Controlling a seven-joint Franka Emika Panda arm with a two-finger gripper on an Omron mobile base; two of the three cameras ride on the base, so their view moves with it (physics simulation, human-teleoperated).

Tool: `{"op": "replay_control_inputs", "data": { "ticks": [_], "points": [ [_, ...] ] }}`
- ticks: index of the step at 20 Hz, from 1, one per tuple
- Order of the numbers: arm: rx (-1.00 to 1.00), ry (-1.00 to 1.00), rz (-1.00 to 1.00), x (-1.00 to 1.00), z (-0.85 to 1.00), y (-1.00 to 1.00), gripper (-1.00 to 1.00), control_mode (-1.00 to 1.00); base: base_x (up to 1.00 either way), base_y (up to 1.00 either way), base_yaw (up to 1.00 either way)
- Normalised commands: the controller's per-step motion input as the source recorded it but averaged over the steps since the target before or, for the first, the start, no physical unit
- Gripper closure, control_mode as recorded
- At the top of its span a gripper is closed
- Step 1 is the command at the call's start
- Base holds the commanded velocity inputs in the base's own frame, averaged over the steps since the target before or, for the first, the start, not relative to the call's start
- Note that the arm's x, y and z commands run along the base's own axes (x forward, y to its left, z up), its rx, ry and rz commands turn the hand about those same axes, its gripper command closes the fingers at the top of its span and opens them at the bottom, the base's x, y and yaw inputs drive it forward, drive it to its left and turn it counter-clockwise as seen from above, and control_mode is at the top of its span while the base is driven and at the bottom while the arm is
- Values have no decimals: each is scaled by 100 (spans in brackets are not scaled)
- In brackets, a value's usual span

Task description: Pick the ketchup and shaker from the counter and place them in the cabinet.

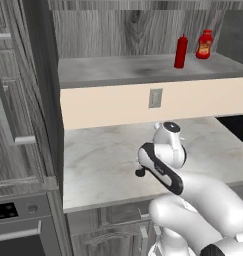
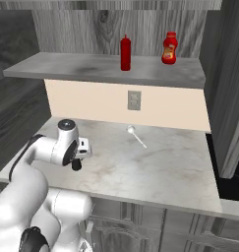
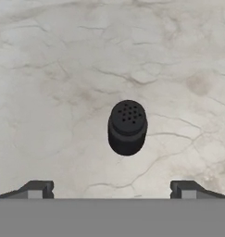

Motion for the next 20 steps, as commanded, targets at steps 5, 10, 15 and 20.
{"op": "replay_control_inputs", "data": {
  "ticks": [5, 10, 15, 20],
  "points": [
    [0, 0, 0, 12, -27, 0, -100, -100, 0, 0, 0],
    [0, 0, 0, 13, -19, 0, -100, -100, 0, 0, 0],
    [0, -2, 0, 14, -22, 0, -100, -100, 0, 0, 0],
    [0, -4, 0, 14, -22, 1, -100, -100, 0, 0, 0]
  ]
}}
